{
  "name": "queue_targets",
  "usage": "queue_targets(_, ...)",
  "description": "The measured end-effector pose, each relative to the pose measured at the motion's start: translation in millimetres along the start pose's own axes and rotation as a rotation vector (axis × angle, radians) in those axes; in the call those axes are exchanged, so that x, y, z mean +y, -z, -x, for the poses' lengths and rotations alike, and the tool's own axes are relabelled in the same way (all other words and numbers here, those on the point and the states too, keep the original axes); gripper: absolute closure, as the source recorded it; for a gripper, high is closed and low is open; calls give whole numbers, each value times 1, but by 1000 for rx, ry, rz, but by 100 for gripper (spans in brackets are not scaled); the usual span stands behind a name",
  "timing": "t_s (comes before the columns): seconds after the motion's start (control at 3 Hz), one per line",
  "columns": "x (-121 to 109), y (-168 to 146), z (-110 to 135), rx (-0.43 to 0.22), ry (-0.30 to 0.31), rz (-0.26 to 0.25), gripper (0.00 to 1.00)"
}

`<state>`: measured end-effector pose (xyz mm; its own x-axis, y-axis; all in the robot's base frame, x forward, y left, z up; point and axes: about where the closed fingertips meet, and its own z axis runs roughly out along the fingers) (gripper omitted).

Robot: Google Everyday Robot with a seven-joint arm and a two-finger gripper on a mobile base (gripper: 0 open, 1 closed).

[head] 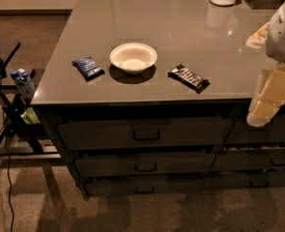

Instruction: Open bottom drawer

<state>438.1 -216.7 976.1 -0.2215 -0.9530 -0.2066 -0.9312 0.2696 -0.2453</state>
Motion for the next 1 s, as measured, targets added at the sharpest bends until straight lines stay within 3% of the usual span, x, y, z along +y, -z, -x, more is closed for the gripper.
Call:
queue_targets(0.67, 7, -11, 0, 1, -10, 9, 0)
queue_targets(1.0, 30, -54, 6, -29, -28, 74, 0)
